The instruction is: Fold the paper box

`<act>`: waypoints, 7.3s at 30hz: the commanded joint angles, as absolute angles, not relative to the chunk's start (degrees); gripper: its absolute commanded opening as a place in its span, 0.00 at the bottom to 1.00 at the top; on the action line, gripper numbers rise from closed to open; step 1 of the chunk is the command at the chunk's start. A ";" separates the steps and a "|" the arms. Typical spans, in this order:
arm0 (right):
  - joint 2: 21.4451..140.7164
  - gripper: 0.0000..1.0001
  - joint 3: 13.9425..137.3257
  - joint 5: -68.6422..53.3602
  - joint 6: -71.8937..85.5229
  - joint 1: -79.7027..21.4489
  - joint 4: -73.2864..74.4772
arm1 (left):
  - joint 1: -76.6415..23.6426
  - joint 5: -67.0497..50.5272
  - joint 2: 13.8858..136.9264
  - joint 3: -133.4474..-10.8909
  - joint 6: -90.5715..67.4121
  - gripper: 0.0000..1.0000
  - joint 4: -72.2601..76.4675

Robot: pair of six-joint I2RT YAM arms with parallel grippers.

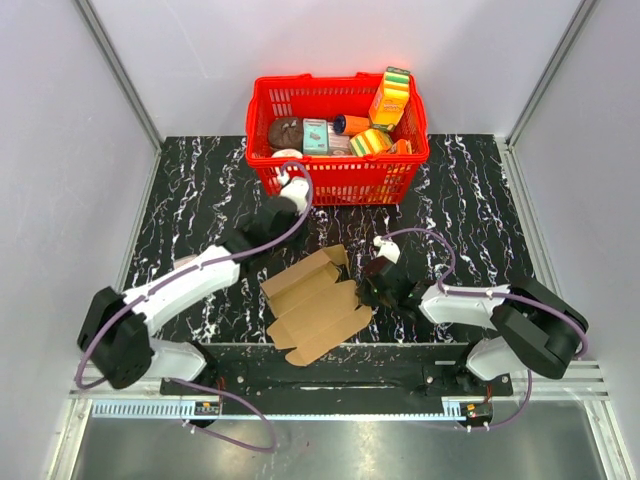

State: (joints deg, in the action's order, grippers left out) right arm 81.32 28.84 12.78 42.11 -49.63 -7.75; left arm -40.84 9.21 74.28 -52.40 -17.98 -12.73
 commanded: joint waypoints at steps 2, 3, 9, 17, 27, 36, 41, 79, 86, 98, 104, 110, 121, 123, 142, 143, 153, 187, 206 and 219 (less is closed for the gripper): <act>82.62 0.00 27.69 14.33 42.54 -49.22 -8.26 | -41.04 7.12 83.02 -66.06 -12.14 0.00 -10.98; 82.62 0.00 27.60 14.41 42.45 -49.04 -8.26 | -40.96 6.95 84.80 -68.36 -11.69 0.00 -12.20; 82.18 0.00 26.72 14.41 43.42 -48.96 -8.61 | -40.69 3.60 97.72 -79.61 -9.15 0.00 -15.99; 81.30 0.00 24.88 14.24 44.12 -48.87 -9.75 | -40.69 2.55 106.16 -83.58 -8.09 0.00 -18.81; 82.00 0.00 24.70 13.54 44.56 -48.87 -10.81 | -40.69 2.29 108.72 -81.30 -7.47 0.00 -18.99; 82.09 0.00 24.61 13.89 45.44 -48.78 -10.81 | -41.31 -3.60 109.07 -80.16 -6.24 0.00 -18.63; 82.00 0.00 24.52 13.98 45.79 -48.78 -10.81 | -42.01 -4.66 110.21 -80.51 -5.54 0.00 -19.77; 65.92 0.29 28.47 15.21 42.37 -48.78 -3.87 | -44.03 -6.68 108.72 -78.84 -5.45 0.00 -21.88; 65.83 0.38 31.73 13.10 40.52 -48.78 -2.64 | -44.03 -6.59 108.37 -78.84 -5.45 0.00 -21.88; 65.13 0.40 31.99 13.27 40.17 -48.78 -2.29 | -44.03 -5.27 108.98 -84.45 -4.13 0.00 -24.34; 64.69 0.41 31.03 13.80 40.17 -48.78 -2.02 | -44.03 -5.27 110.30 -86.75 -3.87 0.00 -25.40; 65.13 0.42 30.67 14.59 40.17 -48.78 -2.02 | -44.03 -5.27 110.92 -87.54 -3.60 0.00 -25.84; 68.55 0.43 33.75 20.04 40.17 -48.69 2.81 | -44.03 -5.27 110.83 -86.49 -3.16 0.00 -26.10; 70.21 0.41 34.89 19.95 40.08 -48.43 2.90 | -44.03 -5.36 110.66 -85.78 -3.16 0.00 -26.10; 62.93 0.47 33.57 16.17 29.98 -46.85 -4.48 | -44.03 -7.29 108.81 -82.79 -2.20 0.00 -26.02; 63.02 0.48 33.84 15.82 29.54 -46.85 -4.48 | -44.03 -7.38 108.63 -82.44 -2.20 0.00 -26.10; 66.44 0.48 36.03 6.95 25.14 -46.85 -7.73 | -44.03 -8.09 108.11 -81.83 -1.85 0.00 -26.02; 80.50 0.61 27.33 -4.57 9.49 -43.07 -31.81 | -43.95 -10.28 109.95 -86.83 1.41 0.00 -30.50; 84.20 0.58 27.33 -7.91 9.58 -42.71 -36.21 | -43.42 -5.01 111.53 -93.07 1.93 0.04 -33.57; 83.59 0.57 27.07 -8.79 10.02 -42.63 -36.91 | -38.15 3.60 97.22 -85.28 -2.72 0.04 -33.23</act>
